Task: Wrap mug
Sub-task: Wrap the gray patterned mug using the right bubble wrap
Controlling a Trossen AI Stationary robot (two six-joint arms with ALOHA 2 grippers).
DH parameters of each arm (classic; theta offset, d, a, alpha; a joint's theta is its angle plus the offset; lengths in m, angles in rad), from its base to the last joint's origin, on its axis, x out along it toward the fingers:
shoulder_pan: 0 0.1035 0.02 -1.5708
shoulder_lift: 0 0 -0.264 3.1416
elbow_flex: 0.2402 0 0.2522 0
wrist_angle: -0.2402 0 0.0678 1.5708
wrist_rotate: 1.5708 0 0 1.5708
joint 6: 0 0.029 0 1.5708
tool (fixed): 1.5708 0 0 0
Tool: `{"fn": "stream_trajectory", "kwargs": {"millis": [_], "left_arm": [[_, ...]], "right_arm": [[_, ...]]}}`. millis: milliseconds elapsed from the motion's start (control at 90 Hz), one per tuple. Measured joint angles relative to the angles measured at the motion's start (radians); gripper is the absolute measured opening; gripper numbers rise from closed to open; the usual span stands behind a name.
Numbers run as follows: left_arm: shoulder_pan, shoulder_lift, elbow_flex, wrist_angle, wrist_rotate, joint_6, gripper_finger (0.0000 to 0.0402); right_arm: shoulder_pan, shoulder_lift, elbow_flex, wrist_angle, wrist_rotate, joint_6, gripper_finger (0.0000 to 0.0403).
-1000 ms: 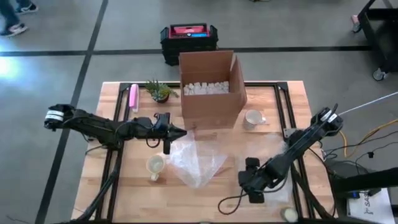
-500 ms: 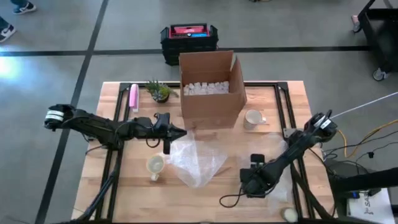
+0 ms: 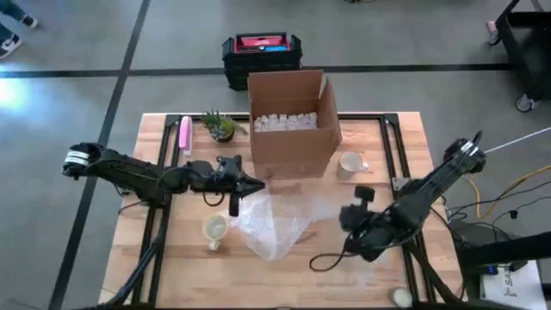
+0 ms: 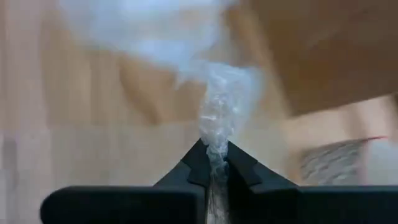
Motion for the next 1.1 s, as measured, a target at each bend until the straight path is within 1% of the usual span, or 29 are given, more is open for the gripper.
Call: {"fn": "stream_trajectory", "kwargs": {"millis": [111, 222, 367, 489, 600, 700, 778, 856, 900, 1100], "left_arm": [[-0.021, 0.121, 0.134, -0.081, -0.003, 0.02, 0.002], [-0.034, 0.286, 0.253, -0.094, 0.007, 0.023, 0.002], [-0.038, 0.509, 0.418, -0.096, 0.1, 0.031, 0.002], [-0.038, 0.684, 0.568, -0.108, 0.149, 0.032, 0.002], [-0.037, 0.819, 0.709, -0.194, 0.161, 0.071, 0.002], [-0.028, 0.91, 0.822, -0.332, 0.16, 0.086, 0.002], [-0.026, 0.952, 0.889, -0.474, 0.152, 0.088, 0.002], [-0.025, 0.968, 0.924, -0.588, 0.121, 0.101, 0.002], [-0.025, 0.966, 0.929, -0.642, 0.104, 0.105, 0.002], [-0.026, 0.919, 0.928, -0.861, 0.102, 0.106, 0.002]], "right_arm": [[0.002, -0.043, -0.022, 0.0, 0.074, 0.035, 0.0001], [0.002, -0.056, -0.042, -0.002, 0.123, 0.071, 0.0002], [0.0, -0.043, -0.06, -0.003, 0.157, 0.108, 0.0001], [0.0, -0.029, -0.07, -0.004, 0.164, 0.119, 0.0], [0.0, -0.027, -0.082, -0.004, 0.164, 0.141, 0.0], [0.0, -0.028, -0.093, -0.004, 0.164, 0.156, 0.0], [0.0, -0.03, -0.097, -0.004, 0.163, 0.164, 0.0], [0.002, -0.03, -0.099, -0.003, 0.161, 0.172, 0.0], [0.006, -0.03, -0.1, -0.004, 0.16, 0.174, 0.0], [0.008, -0.03, -0.108, -0.006, 0.129, 0.2, 0.0]]}}
